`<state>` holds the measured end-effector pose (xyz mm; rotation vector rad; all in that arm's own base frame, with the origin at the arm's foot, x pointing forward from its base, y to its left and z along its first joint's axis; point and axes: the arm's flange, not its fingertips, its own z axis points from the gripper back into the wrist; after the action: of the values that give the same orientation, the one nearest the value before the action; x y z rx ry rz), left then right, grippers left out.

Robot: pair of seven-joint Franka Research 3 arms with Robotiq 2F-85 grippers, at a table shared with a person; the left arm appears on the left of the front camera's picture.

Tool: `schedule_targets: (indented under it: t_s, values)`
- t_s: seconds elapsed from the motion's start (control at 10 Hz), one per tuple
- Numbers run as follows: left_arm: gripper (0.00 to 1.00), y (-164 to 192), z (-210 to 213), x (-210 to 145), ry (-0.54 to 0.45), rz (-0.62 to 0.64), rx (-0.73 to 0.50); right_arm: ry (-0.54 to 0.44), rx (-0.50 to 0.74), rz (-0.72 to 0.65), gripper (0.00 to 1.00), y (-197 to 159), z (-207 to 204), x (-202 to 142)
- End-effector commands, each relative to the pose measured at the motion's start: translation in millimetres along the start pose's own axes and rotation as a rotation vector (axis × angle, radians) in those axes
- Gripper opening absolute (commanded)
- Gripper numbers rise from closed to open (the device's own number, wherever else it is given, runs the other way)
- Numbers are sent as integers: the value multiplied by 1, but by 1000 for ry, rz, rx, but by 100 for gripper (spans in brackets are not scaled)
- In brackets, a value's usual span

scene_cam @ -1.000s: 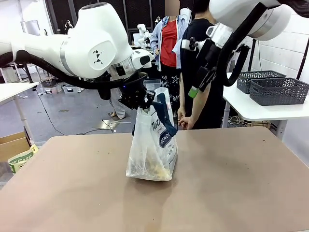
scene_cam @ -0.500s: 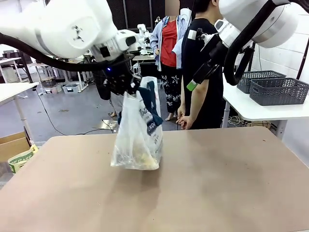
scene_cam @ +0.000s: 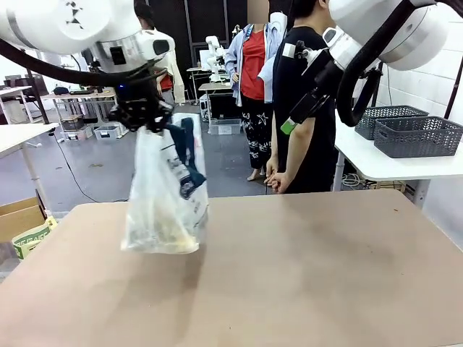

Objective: Transfer purchased items from the store into the shopping bag.
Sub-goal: Move the Reusable shopping bag to the right side of the table.

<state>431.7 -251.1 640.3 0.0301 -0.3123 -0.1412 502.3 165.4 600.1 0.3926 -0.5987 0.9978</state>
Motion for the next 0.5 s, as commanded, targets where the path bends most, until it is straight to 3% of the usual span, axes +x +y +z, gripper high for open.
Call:
schedule_targets:
  t_s: [0.0, 0.4]
  values:
    - [0, 24, 17, 7, 60, 45, 88, 1, 1, -20, 100, -1, 0, 2]
    - [0, 83, 11, 12, 172, 140, 95, 1, 1, -20, 100, -1, 0, 2]
